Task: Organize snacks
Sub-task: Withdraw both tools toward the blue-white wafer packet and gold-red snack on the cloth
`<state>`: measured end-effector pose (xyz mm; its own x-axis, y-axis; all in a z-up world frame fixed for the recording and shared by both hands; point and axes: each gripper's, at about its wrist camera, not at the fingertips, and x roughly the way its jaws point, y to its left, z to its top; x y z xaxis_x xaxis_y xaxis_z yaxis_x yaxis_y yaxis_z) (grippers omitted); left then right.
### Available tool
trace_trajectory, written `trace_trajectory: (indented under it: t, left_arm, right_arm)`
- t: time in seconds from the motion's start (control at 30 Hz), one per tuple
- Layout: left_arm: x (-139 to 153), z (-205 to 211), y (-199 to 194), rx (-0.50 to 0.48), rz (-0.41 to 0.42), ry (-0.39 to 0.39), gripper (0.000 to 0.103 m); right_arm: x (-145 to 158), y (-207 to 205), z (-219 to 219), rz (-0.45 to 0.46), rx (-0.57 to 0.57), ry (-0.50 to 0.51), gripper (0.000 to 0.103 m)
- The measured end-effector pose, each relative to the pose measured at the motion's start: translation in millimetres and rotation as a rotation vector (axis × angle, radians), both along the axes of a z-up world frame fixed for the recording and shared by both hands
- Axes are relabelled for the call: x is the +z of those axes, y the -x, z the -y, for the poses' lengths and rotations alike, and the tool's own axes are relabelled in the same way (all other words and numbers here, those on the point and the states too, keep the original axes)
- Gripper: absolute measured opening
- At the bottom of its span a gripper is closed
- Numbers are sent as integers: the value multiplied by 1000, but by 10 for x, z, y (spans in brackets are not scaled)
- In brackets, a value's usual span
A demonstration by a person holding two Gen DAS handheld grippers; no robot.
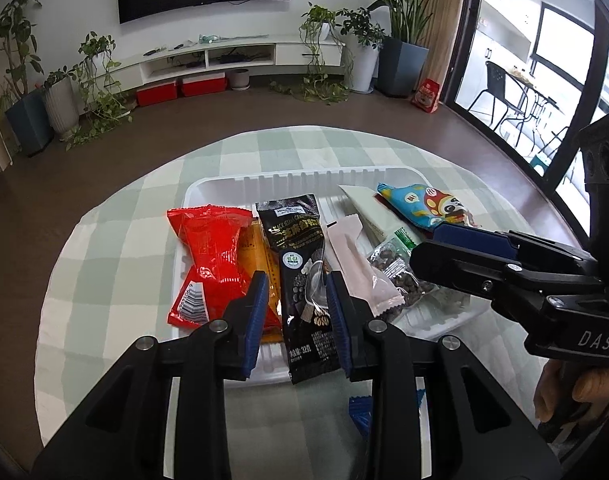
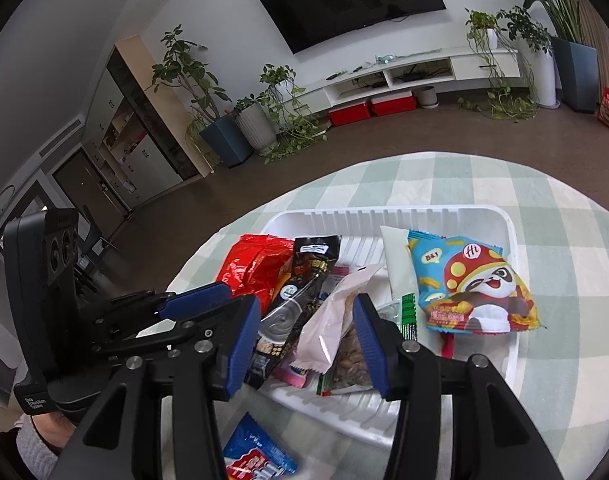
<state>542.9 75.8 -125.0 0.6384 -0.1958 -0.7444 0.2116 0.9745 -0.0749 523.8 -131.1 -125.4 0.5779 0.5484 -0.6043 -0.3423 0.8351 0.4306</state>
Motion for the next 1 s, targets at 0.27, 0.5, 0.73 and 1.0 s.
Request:
trace_trajectory:
  t: [0.27,0.5,0.73,1.0]
  left_arm:
    - [83,-6,399,-3,3,-1,30]
    - [123,1,751,-10,4,5,42]
    - [175,60,1014,-18,3,4,42]
    - [166,107,1349,-25,-9,-4,42]
  right_arm:
    - [118,481,19,36,10,47,58]
    - [174,948,-5,41,38,79,58]
    - [272,1369,-35,59,54,102,59]
    - [252,1793,-97,57,74,138,66]
